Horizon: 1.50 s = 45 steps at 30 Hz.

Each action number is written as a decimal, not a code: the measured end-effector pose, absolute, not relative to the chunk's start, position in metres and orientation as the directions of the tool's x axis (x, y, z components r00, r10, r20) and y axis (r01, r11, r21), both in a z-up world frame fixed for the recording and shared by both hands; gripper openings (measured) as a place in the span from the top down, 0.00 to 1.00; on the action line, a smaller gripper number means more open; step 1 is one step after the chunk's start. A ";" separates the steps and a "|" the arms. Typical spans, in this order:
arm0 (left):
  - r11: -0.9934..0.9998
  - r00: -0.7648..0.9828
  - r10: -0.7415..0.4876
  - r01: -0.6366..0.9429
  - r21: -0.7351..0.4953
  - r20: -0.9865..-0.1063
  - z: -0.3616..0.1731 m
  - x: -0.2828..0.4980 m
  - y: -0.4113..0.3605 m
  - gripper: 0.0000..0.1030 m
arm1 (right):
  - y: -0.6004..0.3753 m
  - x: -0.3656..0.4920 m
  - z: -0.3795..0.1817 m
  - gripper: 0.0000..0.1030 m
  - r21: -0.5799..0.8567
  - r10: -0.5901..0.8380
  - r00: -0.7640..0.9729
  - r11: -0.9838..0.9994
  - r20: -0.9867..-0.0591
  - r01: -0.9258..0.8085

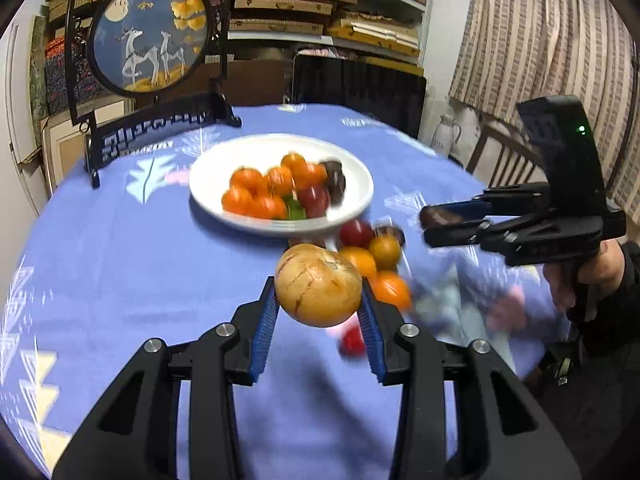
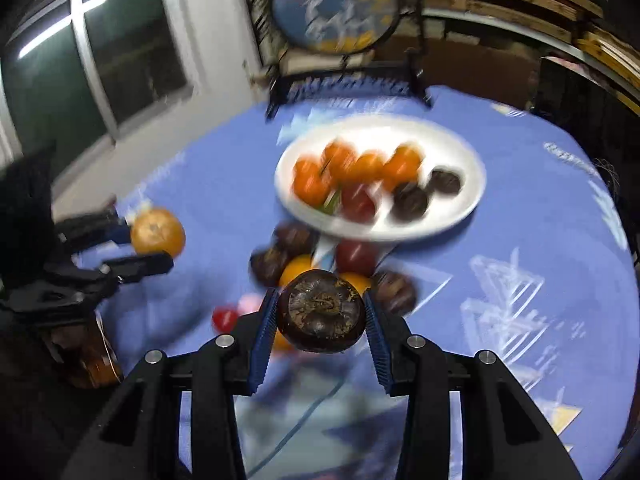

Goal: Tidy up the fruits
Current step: 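Grasp the yellow onion-like fruit with the left tool while the right tool grasps a mangosteen, place both on plate, then grasp a red cherry tomato with the left tool while the right tool grasps a mandarin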

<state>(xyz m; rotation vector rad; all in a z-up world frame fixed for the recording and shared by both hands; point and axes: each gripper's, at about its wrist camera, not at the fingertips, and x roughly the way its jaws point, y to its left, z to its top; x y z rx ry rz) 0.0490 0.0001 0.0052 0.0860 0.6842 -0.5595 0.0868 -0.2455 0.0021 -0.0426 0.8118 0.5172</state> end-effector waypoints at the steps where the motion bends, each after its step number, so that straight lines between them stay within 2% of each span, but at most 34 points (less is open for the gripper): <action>1: 0.848 0.636 -0.468 0.519 -0.109 -0.613 0.010 0.059 -0.001 0.63 | -0.249 0.095 0.008 0.59 0.168 0.428 0.577 0.878 -0.696 -0.449; 7: 0.859 0.632 -0.469 0.488 -0.153 -0.617 0.022 0.163 -0.019 0.63 | -0.248 0.191 0.019 0.59 0.207 0.415 0.605 0.900 -0.680 -0.385; 16: 0.900 0.602 -0.388 0.412 -0.145 -0.698 -0.008 0.282 -0.047 0.62 | -0.228 0.294 -0.003 0.58 0.241 0.379 0.619 0.924 -0.688 -0.298; 18: 0.904 0.598 -0.389 0.393 -0.167 -0.700 -0.010 0.290 -0.044 0.53 | -0.226 0.298 0.000 0.53 0.246 0.382 0.630 0.923 -0.676 -0.296; 19: 0.907 0.607 -0.389 0.383 -0.174 -0.693 -0.008 0.288 -0.041 0.38 | -0.227 0.295 0.003 0.52 0.249 0.388 0.640 0.921 -0.663 -0.300; 20: 0.909 0.622 -0.391 0.375 -0.180 -0.678 -0.005 0.285 -0.037 0.26 | -0.228 0.289 0.007 0.50 0.251 0.395 0.648 0.918 -0.651 -0.307; 22: 0.910 0.655 -0.399 0.369 -0.189 -0.642 0.004 0.273 -0.027 0.19 | -0.233 0.275 0.014 0.49 0.250 0.400 0.659 0.916 -0.637 -0.314; 25: 0.899 0.654 -0.424 0.388 -0.204 -0.626 0.013 0.246 -0.016 0.19 | -0.241 0.253 0.020 0.49 0.242 0.398 0.665 0.917 -0.632 -0.318; 29: 0.879 0.643 -0.427 0.460 -0.126 -0.636 0.013 0.194 -0.015 0.19 | -0.254 0.205 0.016 0.45 0.250 0.410 0.649 0.911 -0.640 -0.329; 35: 0.805 0.565 -0.481 0.588 -0.082 -0.671 -0.004 0.101 -0.017 0.18 | -0.282 0.145 -0.004 0.41 0.286 0.415 0.635 0.910 -0.652 -0.302; 40: 0.778 0.528 -0.435 0.628 -0.010 -0.730 -0.033 0.060 -0.035 0.19 | -0.292 0.109 -0.025 0.41 0.293 0.411 0.607 0.911 -0.681 -0.289; 43: 0.775 0.506 -0.422 0.632 -0.009 -0.753 -0.047 0.057 -0.044 0.28 | -0.293 0.094 -0.033 0.41 0.277 0.394 0.606 0.919 -0.691 -0.281; 45: 0.779 0.503 -0.413 0.626 -0.009 -0.759 -0.053 0.058 -0.050 0.30 | -0.294 0.089 -0.037 0.41 0.290 0.401 0.602 0.916 -0.691 -0.278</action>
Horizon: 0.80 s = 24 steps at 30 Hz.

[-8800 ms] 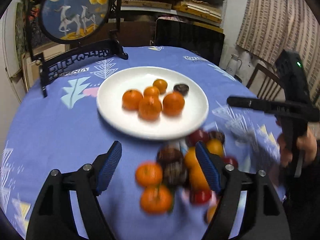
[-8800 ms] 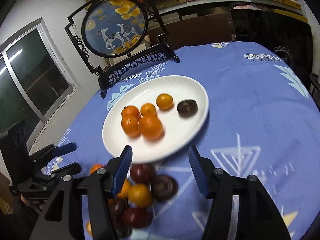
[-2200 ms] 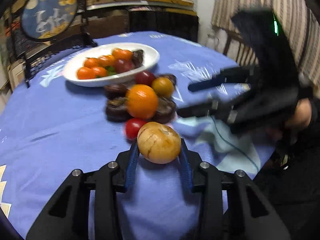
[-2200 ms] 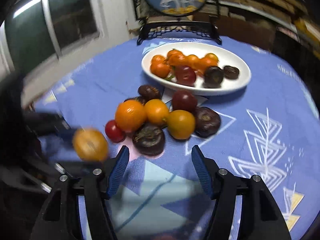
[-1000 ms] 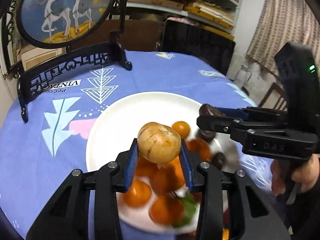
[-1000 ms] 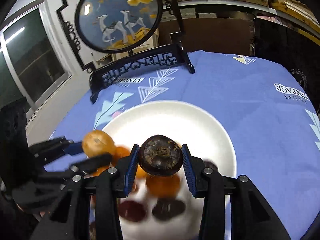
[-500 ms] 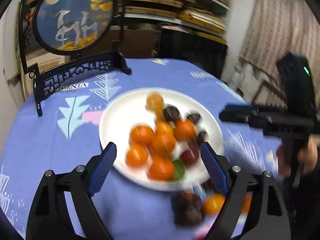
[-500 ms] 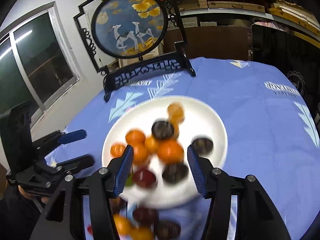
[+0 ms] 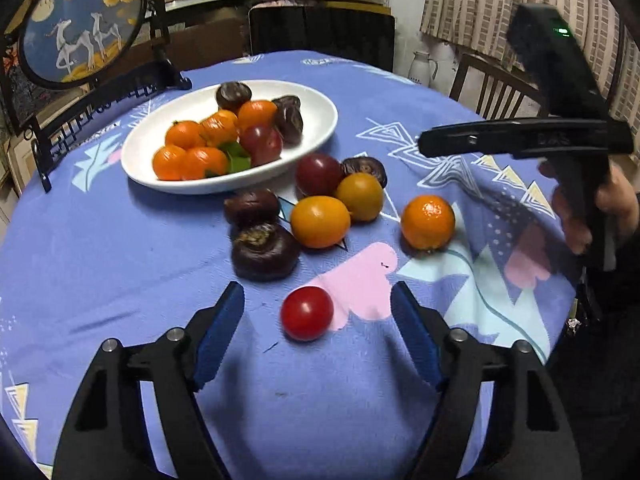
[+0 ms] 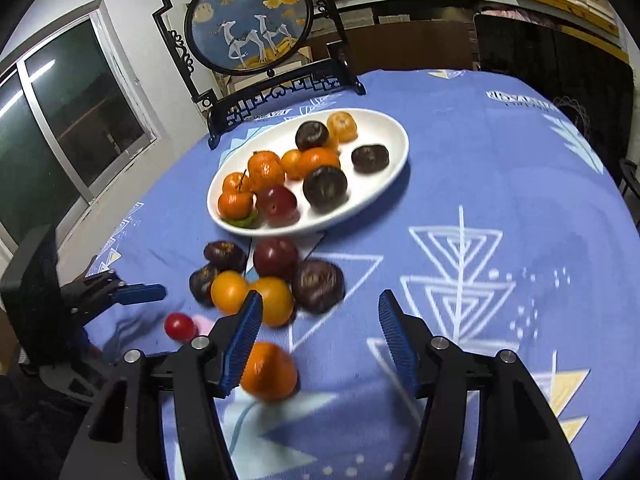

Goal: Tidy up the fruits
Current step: 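Grasp a red cherry tomato with the left tool while the right tool grasps a mandarin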

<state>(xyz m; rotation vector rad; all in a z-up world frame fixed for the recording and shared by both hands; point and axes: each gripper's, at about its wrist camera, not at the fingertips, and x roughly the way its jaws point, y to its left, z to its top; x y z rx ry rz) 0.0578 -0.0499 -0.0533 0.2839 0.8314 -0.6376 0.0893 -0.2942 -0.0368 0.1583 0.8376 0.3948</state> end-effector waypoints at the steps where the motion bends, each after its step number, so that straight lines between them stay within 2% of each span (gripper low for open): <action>1: 0.781 0.501 -0.406 0.625 -0.005 -0.764 -0.057 0.062 -0.051 0.40 | -0.295 0.086 -0.038 0.41 0.299 0.408 0.598 0.913 -0.690 -0.279; 2: 0.781 0.479 -0.392 0.625 -0.009 -0.786 -0.064 0.066 -0.053 0.62 | -0.294 0.084 -0.040 0.41 0.301 0.412 0.595 0.911 -0.690 -0.282; 3: 0.784 0.464 -0.380 0.621 -0.013 -0.800 -0.068 0.068 -0.055 0.70 | -0.293 0.082 -0.041 0.41 0.302 0.417 0.590 0.909 -0.692 -0.288; 4: 0.788 0.463 -0.382 0.615 -0.021 -0.800 -0.070 0.069 -0.053 0.73 | -0.290 0.079 -0.042 0.41 0.301 0.427 0.578 0.904 -0.695 -0.305; 10: 0.792 0.511 -0.451 0.608 -0.063 -0.732 -0.056 0.057 -0.032 0.73 | -0.256 0.061 -0.051 0.41 0.215 0.437 0.525 0.876 -0.730 -0.431; 14: 0.799 0.527 -0.455 0.597 -0.068 -0.718 -0.050 0.055 -0.026 0.73 | -0.234 0.059 -0.058 0.41 0.092 0.353 0.548 0.890 -0.758 -0.447; 16: 0.801 0.531 -0.456 0.595 -0.069 -0.715 -0.050 0.054 -0.023 0.73 | -0.230 0.062 -0.064 0.44 0.092 0.347 0.531 0.890 -0.773 -0.447; 17: 0.803 0.533 -0.457 0.592 -0.072 -0.712 -0.051 0.055 -0.022 0.73 | -0.228 0.064 -0.067 0.55 0.096 0.345 0.516 0.888 -0.784 -0.449; 18: 0.803 0.532 -0.459 0.591 -0.076 -0.711 -0.046 0.056 -0.023 0.73 | -0.229 0.063 -0.070 0.62 0.095 0.342 0.511 0.889 -0.789 -0.448; 24: 0.811 0.539 -0.468 0.576 -0.098 -0.700 -0.038 0.056 -0.016 0.73 | -0.242 0.063 -0.052 0.62 0.195 0.426 0.517 0.876 -0.742 -0.442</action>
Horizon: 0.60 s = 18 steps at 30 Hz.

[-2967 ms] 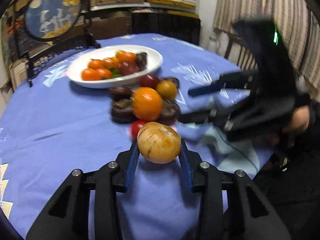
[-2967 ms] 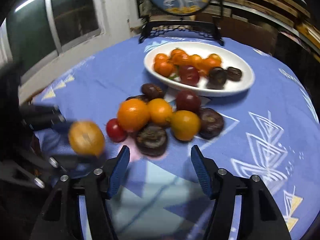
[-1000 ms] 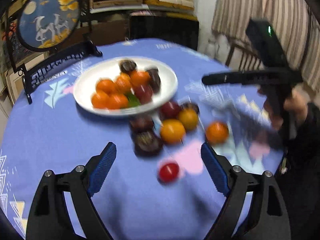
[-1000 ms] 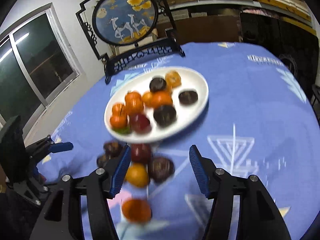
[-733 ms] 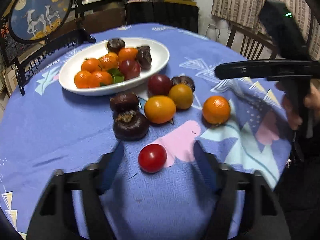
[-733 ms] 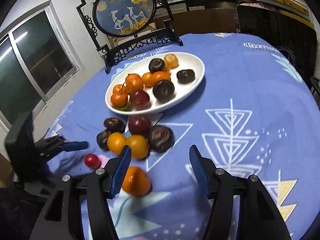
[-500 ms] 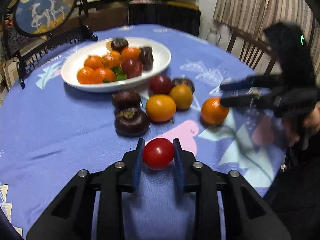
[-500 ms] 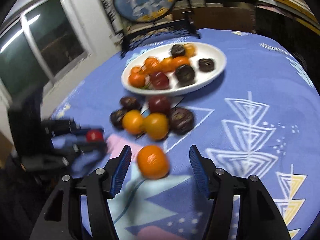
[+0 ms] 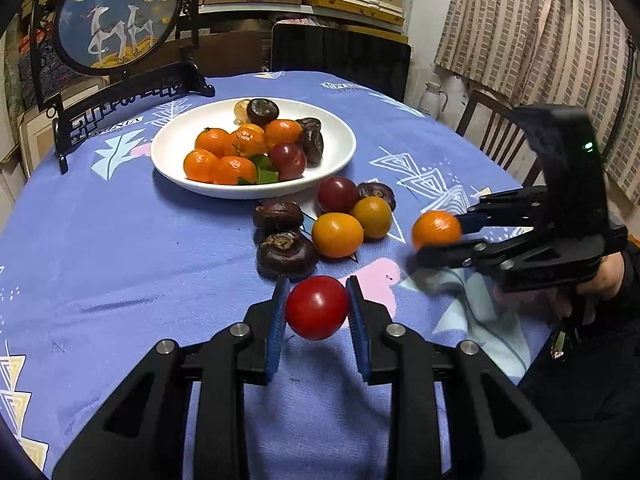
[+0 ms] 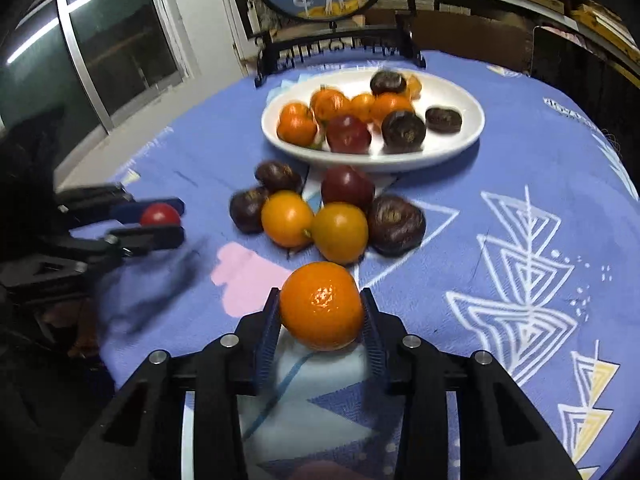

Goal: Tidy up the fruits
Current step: 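Grasp a red cherry tomato with the left tool while the right tool grasps a mandarin, then release the mandarin onto the plate with the right tool while the left tool grasps a mangosteen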

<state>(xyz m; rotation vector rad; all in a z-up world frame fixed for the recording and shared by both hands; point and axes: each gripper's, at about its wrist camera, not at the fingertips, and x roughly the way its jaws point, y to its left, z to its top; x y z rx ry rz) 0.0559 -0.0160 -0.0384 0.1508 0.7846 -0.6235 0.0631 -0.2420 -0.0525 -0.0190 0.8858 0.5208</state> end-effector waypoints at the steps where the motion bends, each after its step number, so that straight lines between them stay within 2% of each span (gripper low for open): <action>1: 0.812 0.542 -0.471 0.575 -0.101 -0.696 -0.037 0.057 -0.015 0.73 | -0.246 0.065 -0.048 0.62 0.218 0.444 0.517 0.871 -0.732 -0.439; 5: 0.820 0.560 -0.470 0.564 -0.102 -0.682 -0.024 0.071 -0.013 0.73 | -0.259 0.088 -0.024 0.62 0.309 0.502 0.521 0.856 -0.691 -0.415; 10: 0.828 0.582 -0.483 0.547 -0.124 -0.654 0.002 0.122 -0.012 0.73 | -0.266 0.137 0.004 0.62 0.357 0.519 0.539 0.853 -0.663 -0.382; 14: 0.851 0.608 -0.453 0.512 -0.114 -0.652 0.012 0.185 -0.022 0.73 | -0.264 0.194 0.017 0.62 0.336 0.479 0.584 0.877 -0.655 -0.342; 18: 0.874 0.608 -0.430 0.465 -0.140 -0.668 0.006 0.243 -0.032 0.73 | -0.264 0.253 0.004 0.62 0.315 0.419 0.604 0.908 -0.678 -0.276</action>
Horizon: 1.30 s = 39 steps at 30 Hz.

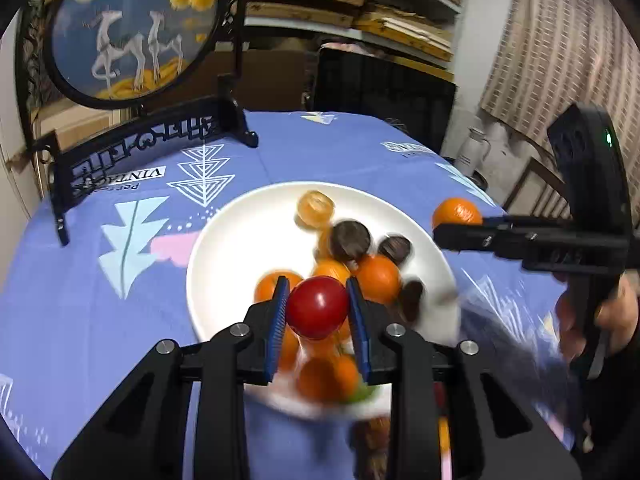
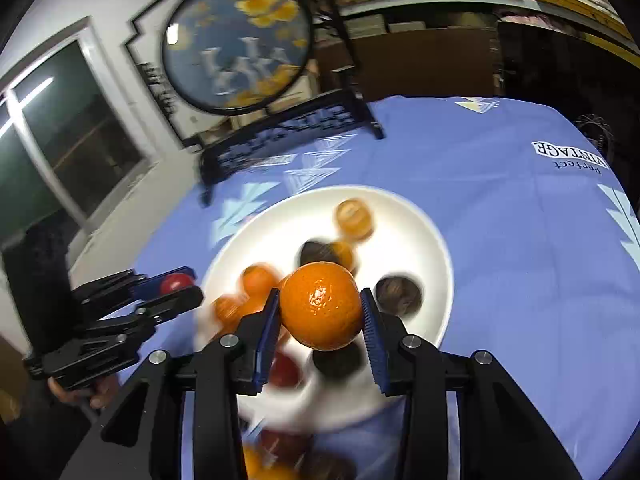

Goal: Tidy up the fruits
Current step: 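Release the mandarin onto the plate with the right tool while the left tool grasps a mangosteen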

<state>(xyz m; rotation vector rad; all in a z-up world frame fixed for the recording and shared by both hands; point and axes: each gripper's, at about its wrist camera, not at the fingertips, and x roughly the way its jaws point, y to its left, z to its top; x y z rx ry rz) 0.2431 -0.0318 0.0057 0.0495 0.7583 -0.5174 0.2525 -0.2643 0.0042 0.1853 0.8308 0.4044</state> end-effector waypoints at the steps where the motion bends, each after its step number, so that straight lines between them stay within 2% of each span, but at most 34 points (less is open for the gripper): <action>1: 0.880 0.606 -0.421 0.454 -0.141 -0.675 0.002 0.255 -0.035 0.73 | -0.264 0.265 -0.001 0.62 0.312 0.406 0.605 0.914 -0.685 -0.260; 3: 0.887 0.600 -0.413 0.436 -0.153 -0.685 -0.004 0.273 -0.038 0.72 | -0.264 0.280 -0.009 0.60 0.307 0.395 0.604 0.918 -0.692 -0.249; 4: 0.891 0.605 -0.410 0.425 -0.158 -0.682 -0.005 0.278 -0.038 0.57 | -0.264 0.283 -0.011 0.60 0.294 0.386 0.610 0.923 -0.692 -0.249; 5: 0.896 0.615 -0.405 0.414 -0.161 -0.677 -0.005 0.279 -0.036 0.38 | -0.263 0.283 -0.010 0.58 0.286 0.382 0.618 0.924 -0.688 -0.253; 7: 0.908 0.660 -0.394 0.389 -0.158 -0.639 0.001 0.273 -0.029 0.26 | -0.263 0.277 -0.006 0.53 0.275 0.380 0.638 0.925 -0.670 -0.263; 8: 0.905 0.666 -0.402 0.392 -0.164 -0.629 0.004 0.269 -0.027 0.25 | -0.263 0.272 -0.003 0.53 0.272 0.381 0.641 0.924 -0.667 -0.267; 12: 0.892 0.650 -0.417 0.426 -0.150 -0.636 0.010 0.232 -0.021 0.25 | -0.267 0.243 0.006 0.50 0.288 0.405 0.645 0.914 -0.648 -0.285; 15: 0.865 0.623 -0.424 0.493 -0.092 -0.657 0.004 0.187 -0.022 0.24 | -0.272 0.206 0.008 0.41 0.275 0.408 0.656 0.913 -0.635 -0.301; 22: 0.795 0.553 -0.405 0.607 0.019 -0.728 -0.034 0.094 -0.030 0.24 | -0.298 0.136 -0.008 0.40 0.317 0.428 0.646 0.903 -0.632 -0.288; 24: 0.793 0.545 -0.376 0.608 0.043 -0.749 -0.046 0.091 -0.034 0.33 | -0.302 0.125 -0.015 0.40 0.328 0.431 0.637 0.902 -0.640 -0.281; 26: 0.807 0.508 -0.349 0.590 0.024 -0.788 -0.060 0.101 -0.039 0.50 | -0.302 0.117 -0.020 0.40 0.337 0.437 0.627 0.899 -0.644 -0.280; 27: 0.810 0.494 -0.347 0.587 0.012 -0.797 -0.064 0.105 -0.041 0.52 | -0.302 0.115 -0.021 0.40 0.339 0.440 0.624 0.898 -0.646 -0.282; 34: 0.812 0.474 -0.358 0.584 -0.017 -0.804 -0.069 0.120 -0.048 0.57 | -0.288 0.097 -0.034 0.40 0.331 0.467 0.567 0.884 -0.679 -0.331; 39: 0.805 0.508 -0.434 0.590 -0.067 -0.744 -0.048 0.096 -0.032 0.57 | -0.252 0.082 -0.039 0.41 0.191 0.431 0.560 0.880 -0.708 -0.435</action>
